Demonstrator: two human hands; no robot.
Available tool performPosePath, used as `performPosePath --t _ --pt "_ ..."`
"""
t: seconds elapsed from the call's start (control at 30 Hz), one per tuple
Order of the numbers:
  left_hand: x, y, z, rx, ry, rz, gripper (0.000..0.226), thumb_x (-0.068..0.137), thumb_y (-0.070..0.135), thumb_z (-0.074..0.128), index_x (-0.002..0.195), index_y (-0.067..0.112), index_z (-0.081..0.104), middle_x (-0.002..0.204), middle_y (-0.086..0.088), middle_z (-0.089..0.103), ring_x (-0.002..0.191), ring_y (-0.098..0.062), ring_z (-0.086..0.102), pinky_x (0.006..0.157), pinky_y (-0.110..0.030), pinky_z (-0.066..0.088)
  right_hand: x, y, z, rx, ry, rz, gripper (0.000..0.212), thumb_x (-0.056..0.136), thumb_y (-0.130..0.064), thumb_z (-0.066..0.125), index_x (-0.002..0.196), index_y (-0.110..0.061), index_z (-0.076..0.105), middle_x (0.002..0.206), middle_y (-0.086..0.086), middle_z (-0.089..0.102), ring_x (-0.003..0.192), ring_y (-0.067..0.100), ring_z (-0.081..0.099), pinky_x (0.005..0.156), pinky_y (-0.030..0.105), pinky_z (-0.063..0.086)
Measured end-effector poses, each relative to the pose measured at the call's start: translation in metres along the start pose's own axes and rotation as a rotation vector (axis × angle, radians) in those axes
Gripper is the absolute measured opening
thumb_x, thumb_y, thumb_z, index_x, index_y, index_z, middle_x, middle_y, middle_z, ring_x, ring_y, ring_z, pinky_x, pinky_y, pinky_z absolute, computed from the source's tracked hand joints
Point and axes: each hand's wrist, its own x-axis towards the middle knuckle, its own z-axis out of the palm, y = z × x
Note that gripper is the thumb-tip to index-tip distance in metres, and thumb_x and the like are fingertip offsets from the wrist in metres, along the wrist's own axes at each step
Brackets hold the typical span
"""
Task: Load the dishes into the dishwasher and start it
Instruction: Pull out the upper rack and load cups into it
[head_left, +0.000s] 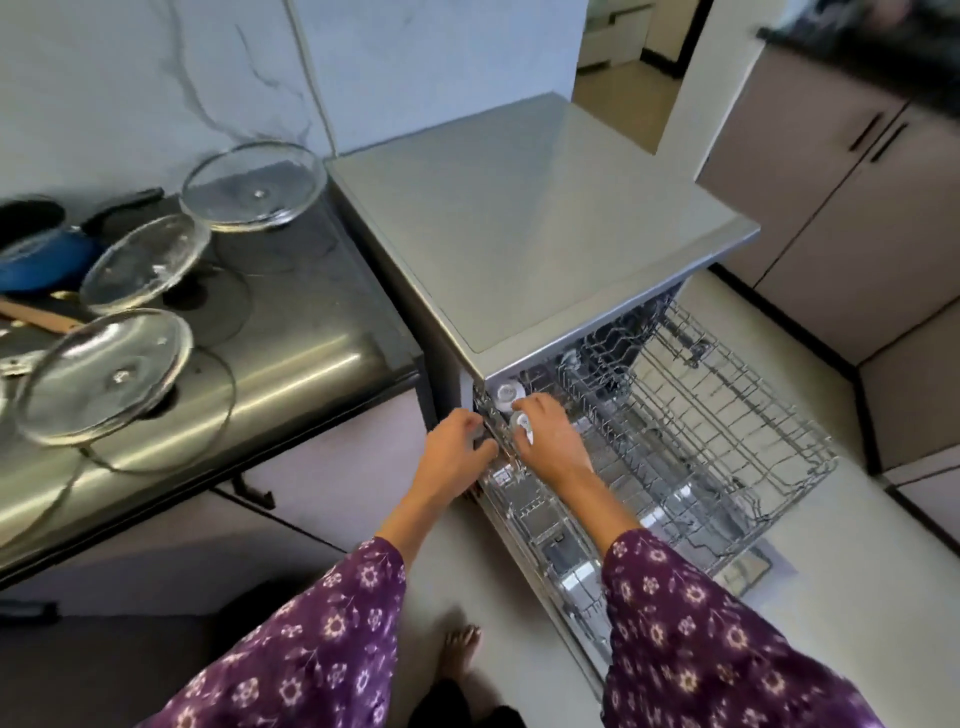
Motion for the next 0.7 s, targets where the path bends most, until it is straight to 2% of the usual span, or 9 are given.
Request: performPosePath --t 0.1,0.17,0.23,0.3,0.4,0.53,0.7 --pt "-0.03 0.002 -0.046 0.001 0.13 0.005 0.034 0.086 0.022 0.065 0.117 0.01 0.055 0.107 0.001 0.057 0.099 -0.014 0.054 0.078 -0.019 0.037 -0.011 -0.046 -0.016 0.033 -0.005 -0.11 0.033 0.091 -0.015 0.051 0.124 -0.009 0.053 0.125 0.008 0.05 0.115 0.023 0.05 0.096 0.037 0.046" --pt "-0.047 -0.003 -0.077 -0.017 0.19 -0.027 0.037 0.086 0.021 0.066 0.119 0.009 0.055 0.116 -0.004 0.059 0.107 -0.018 0.056 0.087 -0.025 0.042 -0.014 -0.08 -0.023 0.078 -0.025 -0.184 0.035 0.087 -0.011 0.053 0.122 -0.007 0.055 0.122 0.01 0.053 0.115 0.026 0.049 0.097 0.036 0.042" --pt "-0.064 -0.013 -0.111 -0.036 0.273 -0.058 0.041 0.084 0.02 0.068 0.121 0.008 0.054 0.12 -0.006 0.059 0.111 -0.02 0.056 0.089 -0.024 0.042 -0.014 -0.118 -0.027 0.086 -0.045 -0.28 0.034 0.084 -0.008 0.055 0.118 -0.004 0.057 0.118 0.013 0.054 0.113 0.028 0.05 0.096 0.033 0.037" --pt "-0.083 -0.024 -0.145 -0.05 0.341 -0.084 0.043 0.084 0.019 0.068 0.122 0.006 0.054 0.12 -0.007 0.059 0.112 -0.021 0.056 0.087 -0.02 0.039 -0.012 -0.157 -0.027 0.091 -0.057 -0.372 0.032 0.082 -0.006 0.056 0.114 -0.002 0.058 0.114 0.015 0.056 0.109 0.029 0.051 0.095 0.032 0.039" --pt "-0.115 -0.048 -0.198 -0.056 0.449 -0.13 0.041 0.085 0.021 0.068 0.121 0.006 0.053 0.118 -0.008 0.06 0.11 -0.021 0.057 0.087 -0.023 0.04 -0.008 -0.22 -0.022 0.107 -0.082 -0.503 0.027 0.081 -0.007 0.058 0.108 -0.002 0.06 0.107 0.013 0.057 0.102 0.028 0.055 0.09 0.035 0.046" --pt "-0.151 -0.083 -0.258 -0.092 0.603 -0.206 0.039 0.082 0.021 0.07 0.115 0.007 0.054 0.109 -0.006 0.06 0.099 -0.019 0.057 0.082 -0.024 0.042 -0.005 -0.299 -0.006 0.123 -0.111 -0.677 0.023 0.08 -0.007 0.06 0.102 -0.004 0.062 0.1 0.011 0.058 0.093 0.026 0.056 0.084 0.037 0.05" --pt "-0.193 -0.133 -0.327 -0.133 0.767 -0.308 0.043 0.081 0.02 0.07 0.118 0.006 0.053 0.11 -0.009 0.06 0.101 -0.021 0.056 0.087 -0.029 0.044 0.001 -0.399 0.031 0.095 -0.198 -0.854 0.025 0.083 -0.015 0.062 0.107 -0.008 0.062 0.105 0.008 0.06 0.1 0.023 0.056 0.088 0.036 0.049"
